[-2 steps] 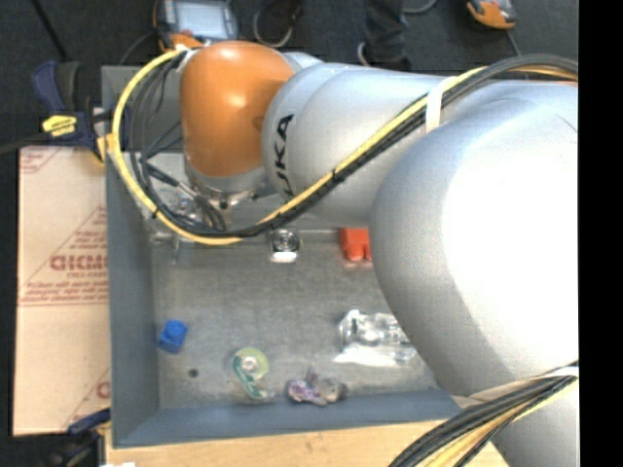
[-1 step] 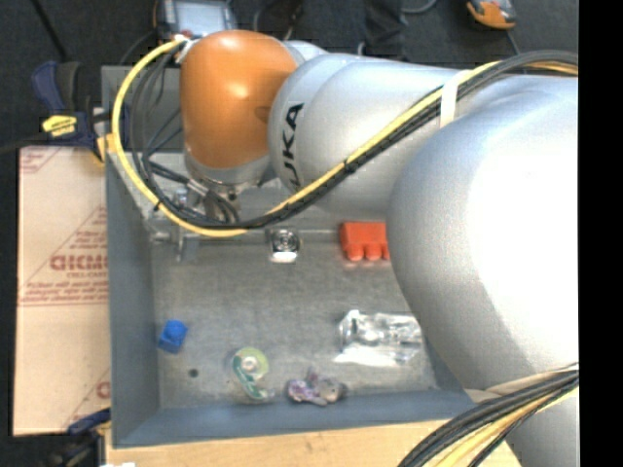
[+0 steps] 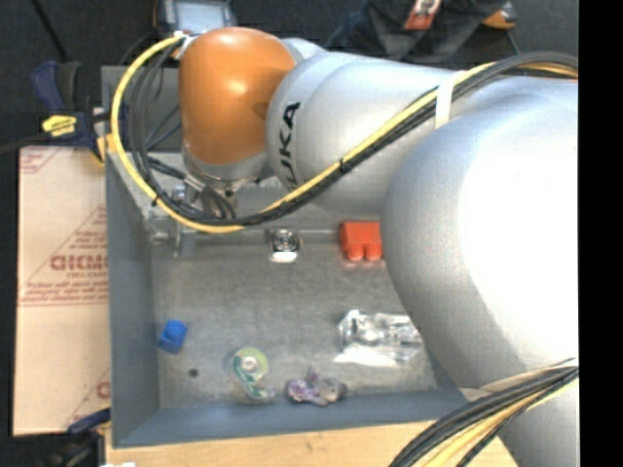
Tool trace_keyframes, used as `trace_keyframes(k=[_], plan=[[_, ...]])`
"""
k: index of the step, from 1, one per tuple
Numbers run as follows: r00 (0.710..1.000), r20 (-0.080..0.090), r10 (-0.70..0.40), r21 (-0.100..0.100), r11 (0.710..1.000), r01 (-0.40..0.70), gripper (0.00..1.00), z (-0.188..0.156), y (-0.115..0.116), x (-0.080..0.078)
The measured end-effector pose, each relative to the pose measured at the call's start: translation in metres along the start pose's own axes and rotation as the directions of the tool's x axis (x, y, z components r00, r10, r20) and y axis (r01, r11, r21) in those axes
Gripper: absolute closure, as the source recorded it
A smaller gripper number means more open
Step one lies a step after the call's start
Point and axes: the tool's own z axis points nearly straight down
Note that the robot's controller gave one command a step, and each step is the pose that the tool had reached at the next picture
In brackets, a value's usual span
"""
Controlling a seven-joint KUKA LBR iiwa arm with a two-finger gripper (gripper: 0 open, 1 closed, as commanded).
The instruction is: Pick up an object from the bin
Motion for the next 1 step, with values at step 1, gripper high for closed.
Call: trace_keyframes(k=[1], plan=[[1.000, 0.001, 0.004, 0.002, 1.000, -0.004, 1.00, -0.0059, -0.0142, -0.0118]])
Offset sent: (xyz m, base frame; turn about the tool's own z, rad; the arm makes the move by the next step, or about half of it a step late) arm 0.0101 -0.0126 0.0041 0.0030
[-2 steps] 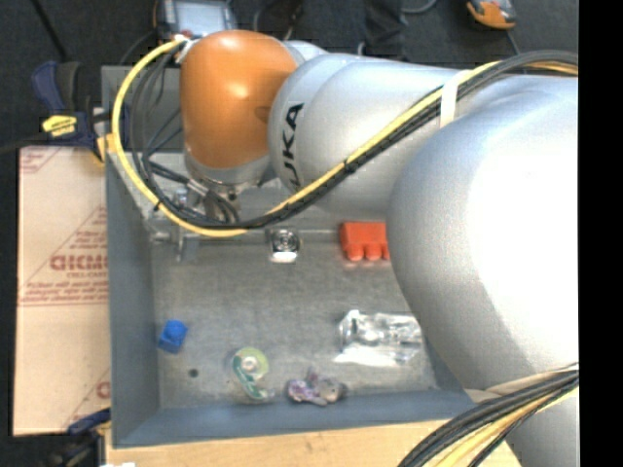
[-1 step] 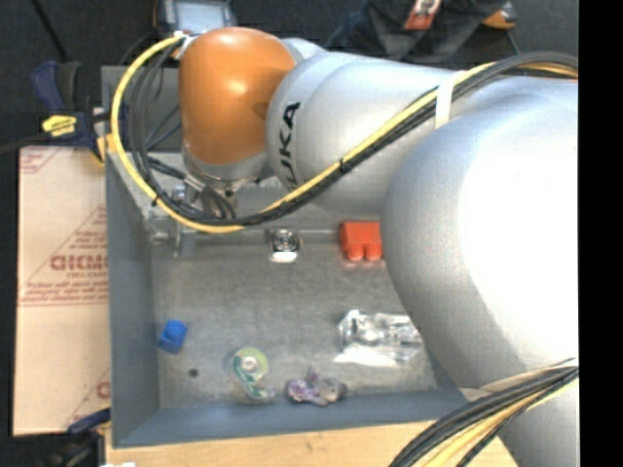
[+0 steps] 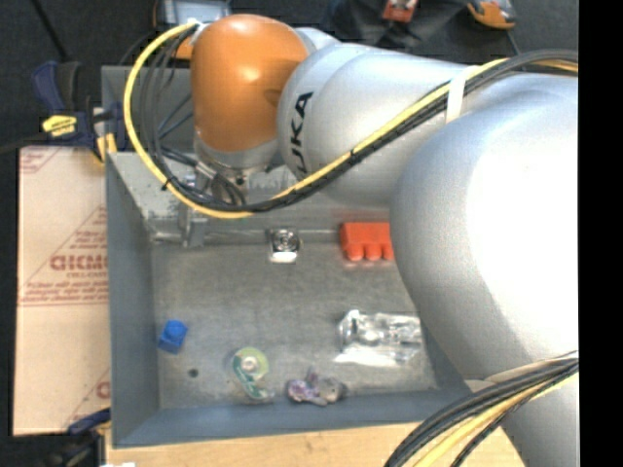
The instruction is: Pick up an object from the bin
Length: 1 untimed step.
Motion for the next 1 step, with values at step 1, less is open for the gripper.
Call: trace_keyframes(k=[1], plan=[[1.000, -0.008, -0.012, 0.003, 1.000, 0.012, 1.00, 0.0121, 0.0046, 0.0260]])
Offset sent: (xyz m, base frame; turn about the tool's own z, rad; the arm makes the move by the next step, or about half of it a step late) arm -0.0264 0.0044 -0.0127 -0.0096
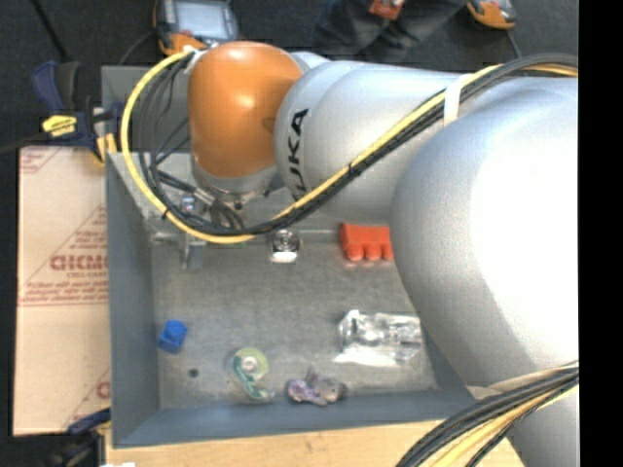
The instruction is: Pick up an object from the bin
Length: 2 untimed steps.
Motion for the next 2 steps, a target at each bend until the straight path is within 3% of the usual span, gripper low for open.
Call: trace_keyframes(k=[1, 2], plan=[[0.991, 0.006, 0.137, -0.004, 0.991, -0.137, 1.00, -0.096, -0.022, 0.077], [0.994, -0.008, 0.107, 0.004, 0.994, -0.107, 1.00, 0.025, 0.009, 0.147]])
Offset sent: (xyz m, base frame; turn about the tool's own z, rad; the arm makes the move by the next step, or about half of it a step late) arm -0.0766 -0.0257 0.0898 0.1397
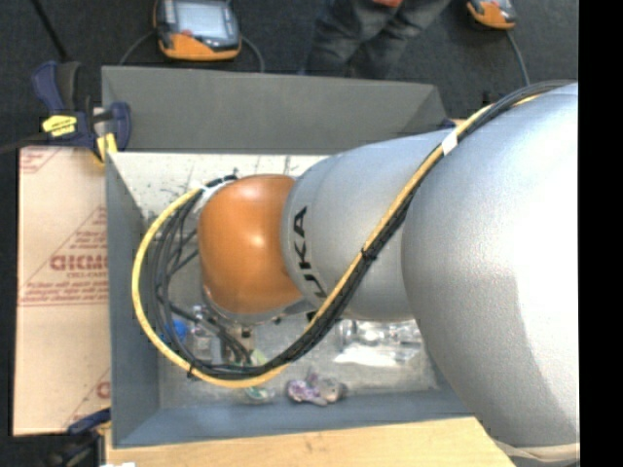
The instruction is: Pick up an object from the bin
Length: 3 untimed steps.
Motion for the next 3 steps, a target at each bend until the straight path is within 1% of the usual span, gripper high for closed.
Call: trace_keyframes(k=[1, 2, 3], plan=[[1.000, 0.008, 0.004, -0.006, 1.000, -0.004, 0.00, -0.004, 0.001, -0.003], [0.980, 0.010, -0.201, 0.000, 0.980, 0.201, 0.00, 0.081, -0.028, -0.097], [0.941, 0.009, -0.337, -0.002, 0.941, 0.337, 0.00, 0.080, 0.014, -0.062]])
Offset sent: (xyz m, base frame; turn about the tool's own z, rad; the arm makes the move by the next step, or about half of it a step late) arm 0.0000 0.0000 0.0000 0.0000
